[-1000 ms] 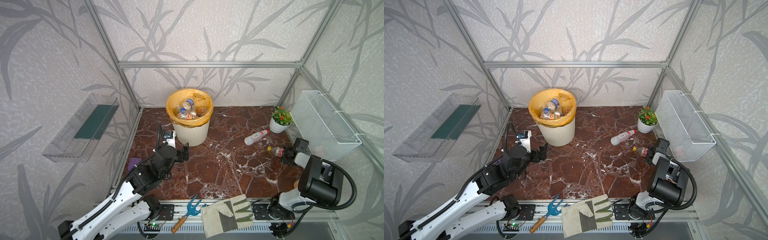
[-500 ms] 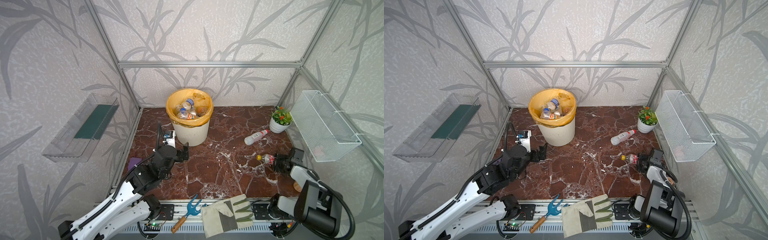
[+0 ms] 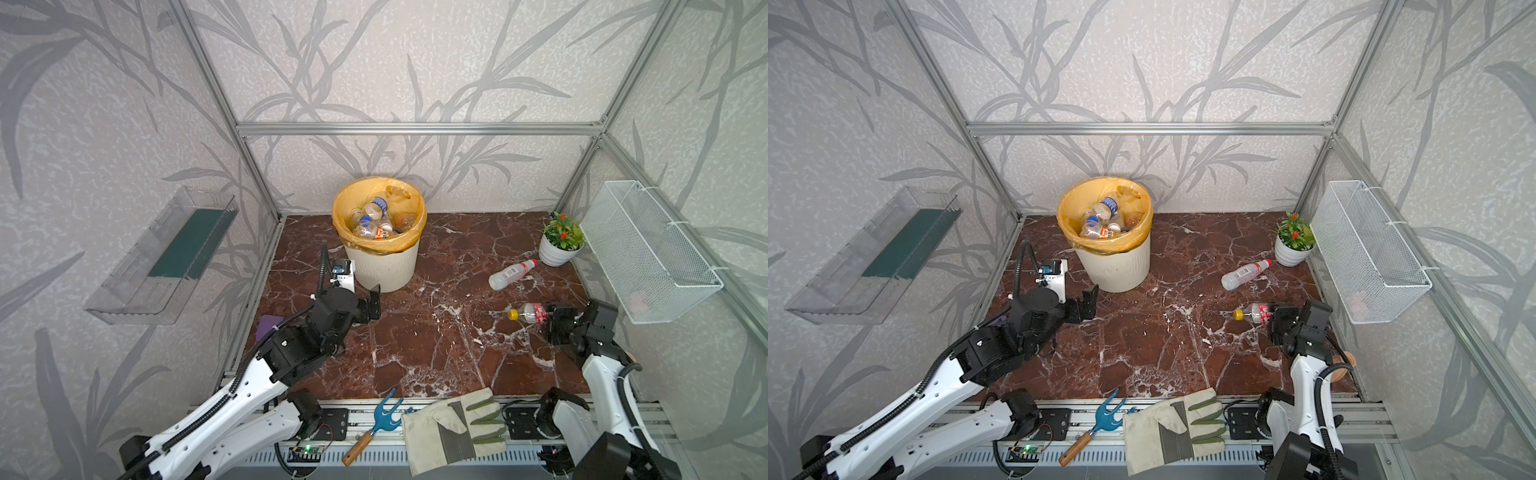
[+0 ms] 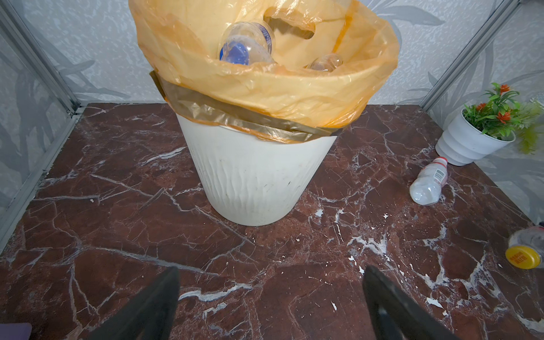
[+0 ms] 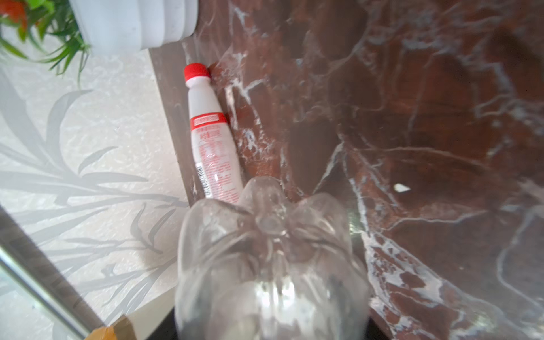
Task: Throw the plastic bottles in the bin
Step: Pick up the plastic bottle from the middle-right of the table, then throw the plastic bottle into the trash bin.
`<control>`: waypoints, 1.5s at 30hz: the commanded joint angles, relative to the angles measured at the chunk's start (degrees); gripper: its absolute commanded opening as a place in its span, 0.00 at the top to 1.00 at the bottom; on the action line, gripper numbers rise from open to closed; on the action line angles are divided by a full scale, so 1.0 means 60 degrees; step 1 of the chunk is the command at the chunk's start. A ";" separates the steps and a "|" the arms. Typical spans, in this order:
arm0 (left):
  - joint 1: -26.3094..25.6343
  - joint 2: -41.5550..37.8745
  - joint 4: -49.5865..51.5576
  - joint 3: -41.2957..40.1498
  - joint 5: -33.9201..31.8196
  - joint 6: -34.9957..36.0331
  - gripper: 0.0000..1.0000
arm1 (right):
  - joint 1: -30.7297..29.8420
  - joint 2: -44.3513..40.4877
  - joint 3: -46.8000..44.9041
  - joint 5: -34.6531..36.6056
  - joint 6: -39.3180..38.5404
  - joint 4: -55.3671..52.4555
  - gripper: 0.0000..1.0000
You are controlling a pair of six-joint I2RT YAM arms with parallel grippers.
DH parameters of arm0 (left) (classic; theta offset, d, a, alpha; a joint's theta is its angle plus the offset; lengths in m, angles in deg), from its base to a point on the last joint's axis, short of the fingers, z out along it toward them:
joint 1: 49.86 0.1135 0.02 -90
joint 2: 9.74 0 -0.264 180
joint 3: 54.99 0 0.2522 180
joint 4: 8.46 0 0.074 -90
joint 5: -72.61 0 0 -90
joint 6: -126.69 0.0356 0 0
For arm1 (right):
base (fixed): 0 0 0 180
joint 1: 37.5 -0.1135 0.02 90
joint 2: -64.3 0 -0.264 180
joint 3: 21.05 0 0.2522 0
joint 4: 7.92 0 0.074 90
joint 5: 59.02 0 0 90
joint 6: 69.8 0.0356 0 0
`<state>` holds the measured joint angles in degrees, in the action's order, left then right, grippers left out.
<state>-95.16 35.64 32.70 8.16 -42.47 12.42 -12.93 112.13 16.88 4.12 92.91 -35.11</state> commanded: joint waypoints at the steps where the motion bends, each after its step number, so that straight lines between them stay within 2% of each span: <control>1: 0.0041 0.0019 -0.0052 0.0378 0.0177 0.0106 0.04 | -0.0062 -0.0308 0.0471 -0.1117 -0.0378 0.0861 0.41; 4: 0.0048 0.0160 0.0076 0.0607 0.0433 0.0281 0.04 | -0.0238 -0.0463 0.1118 -0.1297 -0.1053 0.0553 0.41; 8: 0.0050 0.0183 0.0244 0.0692 0.0367 0.0194 0.04 | -0.0898 -0.0619 0.1787 -0.1306 -0.1268 0.0646 0.40; 13: 0.0046 -0.0062 0.0031 0.0407 -0.0132 0.0007 0.04 | -0.2596 -0.0135 0.3108 -0.0645 -0.1678 0.1222 0.40; 19: 0.0050 -0.0280 0.0546 0.0380 -0.0756 -0.0348 0.04 | -0.5161 0.1695 0.5514 0.0238 -0.3337 0.1813 0.39; 22: 0.0059 -0.0385 0.0711 0.0383 -0.0879 -0.0429 0.04 | -0.6128 0.2769 0.6598 0.0610 -0.3783 0.2208 0.39; 26: 0.0057 -0.0540 0.0927 0.0434 -0.1049 -0.0480 0.04 | -0.6930 0.4020 0.7653 0.0701 -0.3800 0.3175 0.39; 33: 0.0070 -0.0753 0.1133 0.0401 -0.1200 -0.0538 0.04 | -0.8332 0.5737 0.9832 0.1405 -0.4828 0.2938 0.39; 38: 0.0094 -0.0768 0.1172 0.0407 -0.1173 -0.0561 0.04 | -0.8864 0.7005 1.1389 0.1906 -0.5114 0.2735 0.38; 40: 0.0086 -0.0746 0.1050 0.0352 -0.1141 -0.0567 0.03 | -0.9237 0.8043 1.2704 0.2425 -0.5629 0.2023 0.34; 42: 0.0102 -0.0636 0.0843 0.0309 -0.1017 -0.0523 0.03 | -0.9484 0.9617 1.4967 0.2349 -0.6322 0.0159 0.31; 43: 0.0105 -0.0526 0.0873 0.0410 -0.0926 -0.0504 0.03 | -0.9497 1.0309 1.6311 0.2163 -0.6660 -0.1025 0.26; 45: 0.0110 -0.0356 0.1304 0.0720 -0.0842 -0.0657 0.03 | -0.9466 1.0736 1.7692 0.3088 -0.7264 -0.2996 0.10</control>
<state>-94.79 32.52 38.16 10.89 -47.54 9.73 -69.32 173.77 115.26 17.46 56.56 -33.86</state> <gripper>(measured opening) 0.966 0.874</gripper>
